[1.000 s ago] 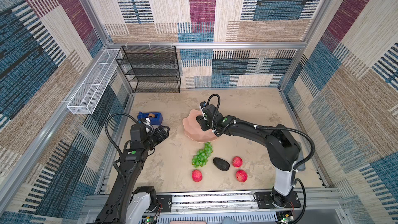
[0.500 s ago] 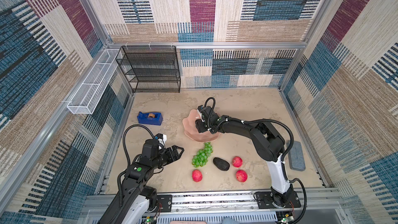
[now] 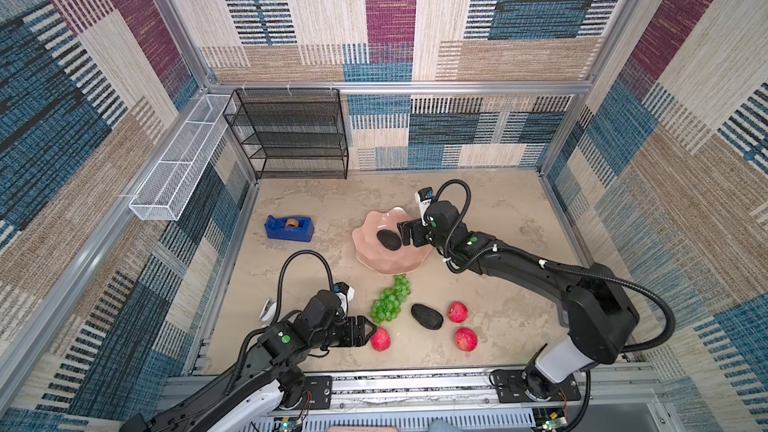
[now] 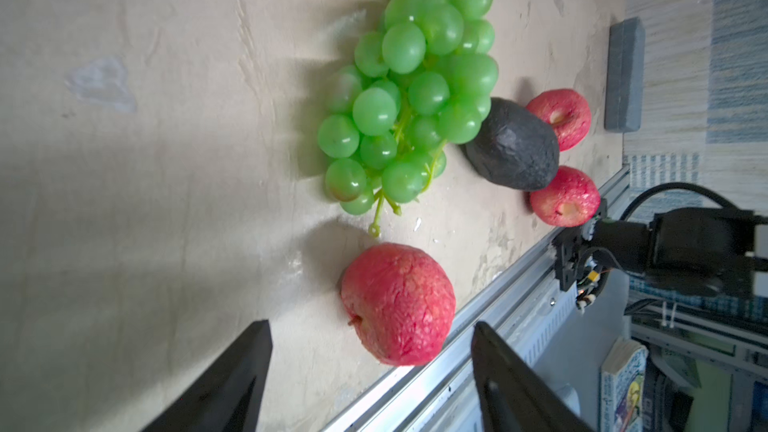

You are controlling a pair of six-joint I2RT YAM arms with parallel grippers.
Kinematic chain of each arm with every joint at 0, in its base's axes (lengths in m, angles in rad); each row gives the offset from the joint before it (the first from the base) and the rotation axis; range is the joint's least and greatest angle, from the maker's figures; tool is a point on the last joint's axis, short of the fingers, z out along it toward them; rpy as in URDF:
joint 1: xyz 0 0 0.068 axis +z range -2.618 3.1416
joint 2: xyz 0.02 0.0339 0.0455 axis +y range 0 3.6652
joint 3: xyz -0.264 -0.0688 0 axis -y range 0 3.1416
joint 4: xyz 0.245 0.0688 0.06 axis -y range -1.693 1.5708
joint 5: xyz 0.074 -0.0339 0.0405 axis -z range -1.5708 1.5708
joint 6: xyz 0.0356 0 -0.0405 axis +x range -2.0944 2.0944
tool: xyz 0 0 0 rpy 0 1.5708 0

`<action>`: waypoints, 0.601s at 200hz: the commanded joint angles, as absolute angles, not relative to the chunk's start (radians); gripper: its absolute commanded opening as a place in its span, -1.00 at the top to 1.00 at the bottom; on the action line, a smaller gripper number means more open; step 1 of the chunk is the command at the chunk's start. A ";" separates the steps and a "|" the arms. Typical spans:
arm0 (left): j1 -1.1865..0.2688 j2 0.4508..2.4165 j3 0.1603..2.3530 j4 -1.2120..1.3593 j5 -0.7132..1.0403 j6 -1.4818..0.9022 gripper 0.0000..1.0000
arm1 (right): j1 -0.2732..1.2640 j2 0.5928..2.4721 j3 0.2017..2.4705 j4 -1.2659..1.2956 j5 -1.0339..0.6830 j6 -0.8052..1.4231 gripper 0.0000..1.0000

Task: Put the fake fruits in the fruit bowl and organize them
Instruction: 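Grasp the nearest red apple with the left gripper while the right gripper withdraws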

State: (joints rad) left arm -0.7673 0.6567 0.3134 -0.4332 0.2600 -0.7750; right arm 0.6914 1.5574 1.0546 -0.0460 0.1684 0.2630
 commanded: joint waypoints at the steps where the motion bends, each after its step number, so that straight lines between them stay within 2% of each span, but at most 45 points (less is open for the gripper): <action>1: -0.817 0.688 0.306 -0.381 0.192 -0.796 -0.59 | 0.690 1.504 0.998 0.003 0.199 0.307 -1.00; 61: -0.895 0.917 0.317 -0.205 0.178 -0.787 -0.57 | 0.690 1.471 0.958 0.006 0.219 0.316 -1.00; 96: -0.910 0.959 0.330 -0.186 0.181 -0.782 -0.34 | 0.689 1.474 0.961 0.013 0.225 0.313 -1.00; 120: -0.912 0.932 0.321 -0.187 0.180 -0.783 -0.08 | 0.689 1.471 0.953 0.017 0.239 0.315 -1.00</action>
State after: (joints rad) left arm -0.9108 0.9489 0.3271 -0.1543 0.2161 -0.7818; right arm 0.6876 1.4784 0.9577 -0.0212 0.2169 0.3099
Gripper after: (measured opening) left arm 0.591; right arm 0.996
